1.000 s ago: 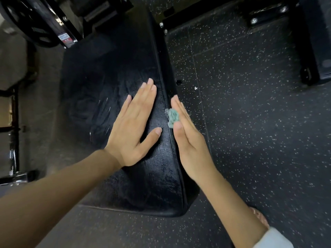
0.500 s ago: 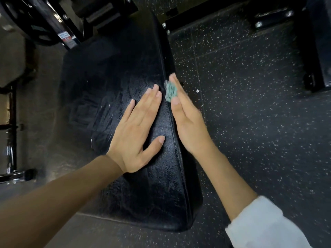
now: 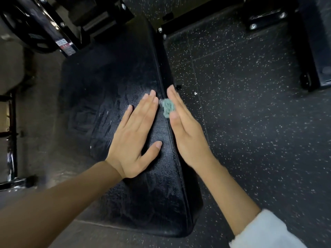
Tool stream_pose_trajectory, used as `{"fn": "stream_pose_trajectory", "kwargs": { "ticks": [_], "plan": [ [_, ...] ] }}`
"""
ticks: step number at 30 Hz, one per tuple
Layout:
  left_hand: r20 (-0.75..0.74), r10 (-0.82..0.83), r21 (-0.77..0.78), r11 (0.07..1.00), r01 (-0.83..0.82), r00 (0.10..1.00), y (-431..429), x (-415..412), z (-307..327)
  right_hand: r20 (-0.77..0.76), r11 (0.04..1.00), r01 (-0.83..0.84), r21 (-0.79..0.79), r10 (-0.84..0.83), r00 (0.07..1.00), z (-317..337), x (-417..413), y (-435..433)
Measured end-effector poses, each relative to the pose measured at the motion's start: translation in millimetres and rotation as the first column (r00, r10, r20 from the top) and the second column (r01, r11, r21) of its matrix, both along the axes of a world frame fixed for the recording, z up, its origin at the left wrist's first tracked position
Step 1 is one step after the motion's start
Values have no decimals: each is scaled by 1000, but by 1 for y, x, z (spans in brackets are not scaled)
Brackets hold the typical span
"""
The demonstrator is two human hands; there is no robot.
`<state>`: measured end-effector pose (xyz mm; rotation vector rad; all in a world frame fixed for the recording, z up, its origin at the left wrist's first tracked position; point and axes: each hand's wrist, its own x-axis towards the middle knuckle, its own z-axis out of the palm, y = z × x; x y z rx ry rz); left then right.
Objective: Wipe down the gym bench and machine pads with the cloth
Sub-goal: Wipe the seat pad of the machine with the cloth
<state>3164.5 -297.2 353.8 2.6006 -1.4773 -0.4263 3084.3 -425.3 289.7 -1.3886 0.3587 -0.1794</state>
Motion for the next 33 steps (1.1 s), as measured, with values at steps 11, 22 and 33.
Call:
{"fn": "stream_pose_trajectory", "kwargs": {
  "ticks": [11,22,33],
  "plan": [
    [21,-11,-1,1000,11,1000,0,3,-1,-4,999,3,-32,-3,1000,-7,81,-32],
    [35,-5,15,1000,4,999,2,2,-2,17,1000,-10,-3,10,1000,2,-10,3],
    [53,29,-11,1000,-29,998,7,-11,-2,-2,1000,-5,1,5,1000,12,-89,36]
  ]
}}
